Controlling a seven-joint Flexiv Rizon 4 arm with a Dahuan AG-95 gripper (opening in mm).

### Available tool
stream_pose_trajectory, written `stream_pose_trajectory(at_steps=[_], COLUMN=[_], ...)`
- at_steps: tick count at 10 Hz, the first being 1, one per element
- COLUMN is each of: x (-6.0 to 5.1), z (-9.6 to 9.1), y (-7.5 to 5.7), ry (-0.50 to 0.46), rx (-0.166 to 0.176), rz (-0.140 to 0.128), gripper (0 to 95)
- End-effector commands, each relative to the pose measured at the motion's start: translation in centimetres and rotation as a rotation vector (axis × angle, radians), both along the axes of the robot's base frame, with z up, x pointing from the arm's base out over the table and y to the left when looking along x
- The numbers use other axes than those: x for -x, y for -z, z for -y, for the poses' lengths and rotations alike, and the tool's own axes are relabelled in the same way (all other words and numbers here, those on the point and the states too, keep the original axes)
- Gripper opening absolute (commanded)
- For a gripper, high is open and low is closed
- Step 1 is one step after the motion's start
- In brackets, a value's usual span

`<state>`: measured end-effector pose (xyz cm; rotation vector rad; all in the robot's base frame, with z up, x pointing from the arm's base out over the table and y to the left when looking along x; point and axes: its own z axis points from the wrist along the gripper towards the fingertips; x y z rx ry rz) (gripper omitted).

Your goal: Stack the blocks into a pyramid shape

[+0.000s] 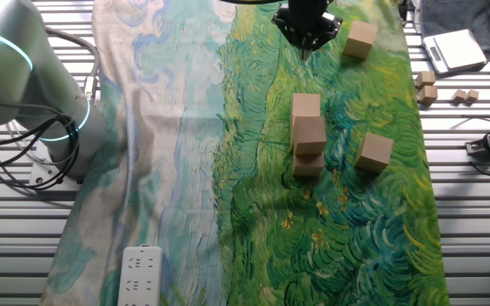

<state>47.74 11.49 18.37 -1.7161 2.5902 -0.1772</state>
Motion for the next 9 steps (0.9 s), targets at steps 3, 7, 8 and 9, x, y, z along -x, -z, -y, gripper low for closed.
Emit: stream_pose_trajectory(at_steps=[3, 7, 8, 9], x=[0.23, 0.23, 0.23, 0.23], z=[0.07, 0.07, 0.07, 0.07], y=[-0.15, -0.15, -0.15, -0.15], ry=[-0.041, 0.067, 0.081, 0.093], rx=[-0.019, -0.017, -0.018, -0.020], rz=[-0.001, -0.015, -0.014, -0.012], gripper=[0.0, 0.0, 0.0, 0.0])
